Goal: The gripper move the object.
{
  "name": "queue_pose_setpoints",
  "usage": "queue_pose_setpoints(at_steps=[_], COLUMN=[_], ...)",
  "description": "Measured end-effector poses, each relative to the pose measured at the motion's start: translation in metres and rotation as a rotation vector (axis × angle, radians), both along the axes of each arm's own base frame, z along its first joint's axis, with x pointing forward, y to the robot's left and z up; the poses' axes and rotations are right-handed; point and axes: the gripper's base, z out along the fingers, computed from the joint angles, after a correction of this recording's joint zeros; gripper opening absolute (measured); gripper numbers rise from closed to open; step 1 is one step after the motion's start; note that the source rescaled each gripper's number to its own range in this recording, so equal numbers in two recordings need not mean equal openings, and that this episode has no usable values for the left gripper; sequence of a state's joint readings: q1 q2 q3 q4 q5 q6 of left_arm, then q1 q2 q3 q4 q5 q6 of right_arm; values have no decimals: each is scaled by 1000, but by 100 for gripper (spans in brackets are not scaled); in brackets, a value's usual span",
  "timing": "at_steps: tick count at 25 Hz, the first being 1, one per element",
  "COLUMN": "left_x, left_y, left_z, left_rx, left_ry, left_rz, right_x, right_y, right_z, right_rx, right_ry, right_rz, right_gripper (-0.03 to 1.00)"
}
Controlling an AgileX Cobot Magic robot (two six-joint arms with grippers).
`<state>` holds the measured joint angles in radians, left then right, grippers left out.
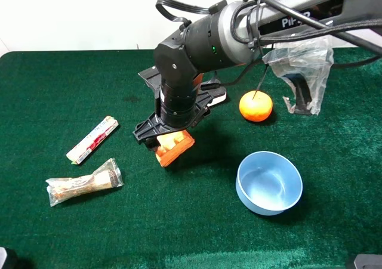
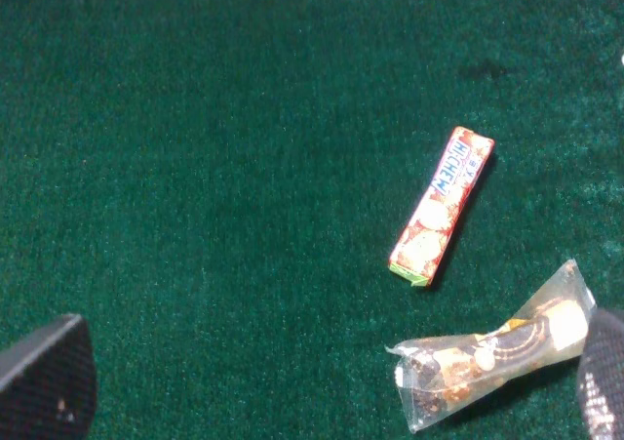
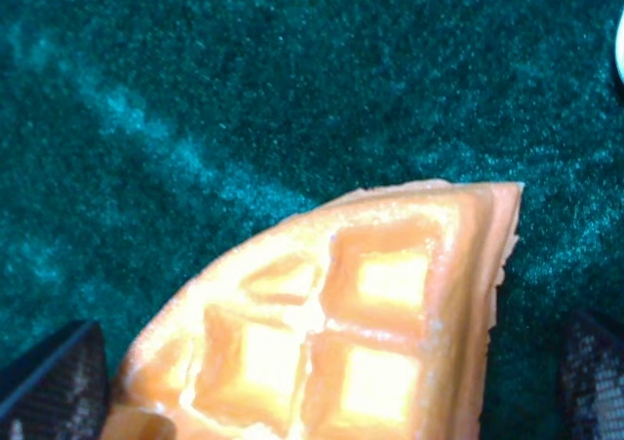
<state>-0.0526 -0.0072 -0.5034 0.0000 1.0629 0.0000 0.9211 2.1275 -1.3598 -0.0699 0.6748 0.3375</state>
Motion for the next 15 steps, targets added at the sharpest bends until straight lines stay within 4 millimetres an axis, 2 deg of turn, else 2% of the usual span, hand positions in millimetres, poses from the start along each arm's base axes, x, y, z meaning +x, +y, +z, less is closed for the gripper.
queue_pose_setpoints(at_steps=[5,11,15], left_x=[0,0,0], left_y=[0,0,0], left_z=[0,0,0], left_rx=[0,0,0], left_ry=[0,0,0], left_rz=[0,0,0], right_x=[0,-1,0], right_y=[0,0,0], right_z=[0,0,0], right_rx=[1,3,3], right_ry=[1,8,8], right_rz=[-1,-7,-7], right_gripper=[97,72,72])
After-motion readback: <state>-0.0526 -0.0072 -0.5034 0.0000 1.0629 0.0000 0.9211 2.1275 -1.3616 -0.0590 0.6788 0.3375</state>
